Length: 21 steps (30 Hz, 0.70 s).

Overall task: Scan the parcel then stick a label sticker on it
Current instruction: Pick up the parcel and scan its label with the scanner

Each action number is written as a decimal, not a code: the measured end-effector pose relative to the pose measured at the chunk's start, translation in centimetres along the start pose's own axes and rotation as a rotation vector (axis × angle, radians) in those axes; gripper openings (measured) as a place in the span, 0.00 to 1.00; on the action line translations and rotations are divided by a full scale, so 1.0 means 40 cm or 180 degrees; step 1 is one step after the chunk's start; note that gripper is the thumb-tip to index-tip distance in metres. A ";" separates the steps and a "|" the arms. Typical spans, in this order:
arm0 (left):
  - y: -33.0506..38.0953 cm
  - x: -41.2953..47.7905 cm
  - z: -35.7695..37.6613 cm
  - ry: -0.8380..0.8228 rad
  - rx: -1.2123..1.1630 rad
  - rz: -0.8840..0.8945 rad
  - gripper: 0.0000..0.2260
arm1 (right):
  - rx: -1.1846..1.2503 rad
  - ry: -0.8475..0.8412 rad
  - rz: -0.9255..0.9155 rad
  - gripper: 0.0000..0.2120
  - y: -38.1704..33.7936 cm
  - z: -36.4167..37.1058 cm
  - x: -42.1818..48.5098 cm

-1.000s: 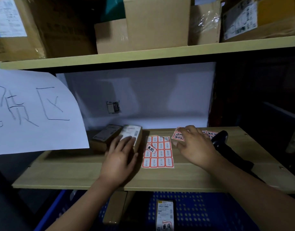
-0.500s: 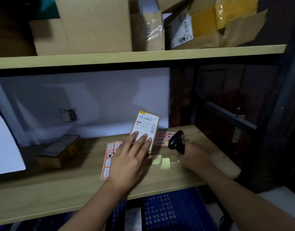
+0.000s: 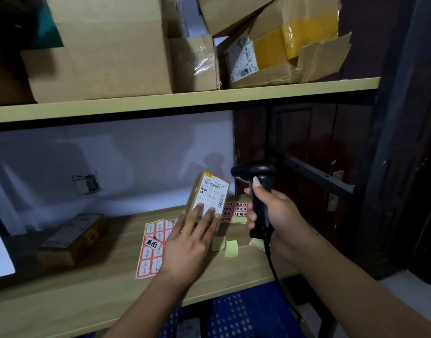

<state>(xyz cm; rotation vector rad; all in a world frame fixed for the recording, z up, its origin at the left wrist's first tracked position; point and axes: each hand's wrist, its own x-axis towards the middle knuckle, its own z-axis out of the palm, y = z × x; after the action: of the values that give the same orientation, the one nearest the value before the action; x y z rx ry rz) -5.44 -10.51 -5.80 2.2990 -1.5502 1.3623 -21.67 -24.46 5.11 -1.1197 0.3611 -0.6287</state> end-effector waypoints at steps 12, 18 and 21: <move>-0.018 -0.006 -0.007 -0.0238 -0.0020 -0.0123 0.35 | -0.0083 -0.0239 0.0131 0.17 -0.013 0.033 -0.035; -0.021 -0.008 -0.007 -0.0171 -0.0003 -0.0108 0.33 | -0.0123 -0.0245 0.0043 0.25 -0.018 0.034 -0.041; -0.011 -0.012 -0.013 -0.0150 0.0016 -0.0030 0.33 | -0.0101 -0.0290 0.0085 0.20 -0.017 0.032 -0.041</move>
<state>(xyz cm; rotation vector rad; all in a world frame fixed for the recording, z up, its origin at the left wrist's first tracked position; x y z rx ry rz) -5.46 -9.70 -5.64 2.3550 -1.5488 1.3206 -22.42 -22.70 6.21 -1.1682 0.3081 -0.5480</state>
